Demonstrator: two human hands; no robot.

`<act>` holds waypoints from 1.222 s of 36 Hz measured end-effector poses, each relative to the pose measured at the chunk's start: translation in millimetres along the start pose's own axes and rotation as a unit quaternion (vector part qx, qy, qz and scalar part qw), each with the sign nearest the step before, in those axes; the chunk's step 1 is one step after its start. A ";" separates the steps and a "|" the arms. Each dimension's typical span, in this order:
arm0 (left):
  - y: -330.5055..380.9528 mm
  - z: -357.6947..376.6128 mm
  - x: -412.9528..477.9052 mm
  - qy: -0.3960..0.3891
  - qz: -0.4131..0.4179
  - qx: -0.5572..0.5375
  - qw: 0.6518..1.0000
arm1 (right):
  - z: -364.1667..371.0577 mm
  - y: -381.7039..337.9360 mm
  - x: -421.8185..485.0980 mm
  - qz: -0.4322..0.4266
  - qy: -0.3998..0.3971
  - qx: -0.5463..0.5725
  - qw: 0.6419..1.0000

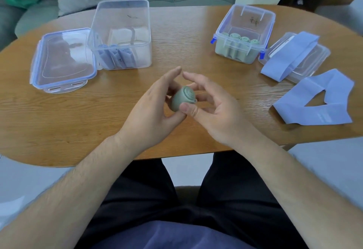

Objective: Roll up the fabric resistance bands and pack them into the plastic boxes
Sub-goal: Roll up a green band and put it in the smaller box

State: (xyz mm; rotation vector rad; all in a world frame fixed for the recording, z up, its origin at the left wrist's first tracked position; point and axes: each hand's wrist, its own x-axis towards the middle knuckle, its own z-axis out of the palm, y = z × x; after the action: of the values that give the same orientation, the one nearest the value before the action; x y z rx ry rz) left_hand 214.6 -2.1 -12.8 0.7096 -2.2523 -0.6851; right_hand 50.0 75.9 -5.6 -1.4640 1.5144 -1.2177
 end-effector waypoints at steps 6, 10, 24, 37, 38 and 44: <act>-1.5 -4.4 0.9 0.000 -0.045 -0.080 0.996 | 2.5 -0.6 1.7 0.008 0.026 0.039 0.999; 1.9 -2.5 -0.2 -0.007 -0.046 -0.104 0.993 | 2.4 -5.1 1.8 0.060 0.045 0.127 0.989; 3.3 2.0 -3.8 -0.022 -0.065 -0.121 0.990 | 7.1 -6.4 -1.3 0.060 0.011 0.153 0.986; 18.3 5.8 -2.1 0.011 -0.072 -0.181 0.981 | 11.3 -12.3 -3.9 0.044 0.028 0.159 0.986; 19.6 5.5 -1.5 0.012 -0.072 -0.187 0.980 | 11.2 -12.0 -4.4 0.034 0.031 0.163 0.986; 20.8 2.5 -0.2 0.007 -0.075 -0.205 0.976 | 10.1 -12.3 -4.8 0.010 0.041 0.171 0.984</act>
State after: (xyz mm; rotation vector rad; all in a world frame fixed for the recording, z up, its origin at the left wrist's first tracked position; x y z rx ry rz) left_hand 206.9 13.5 -1.3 0.6770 -1.9668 -1.1714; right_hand 64.1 80.0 2.1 -1.1816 1.2893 -1.4577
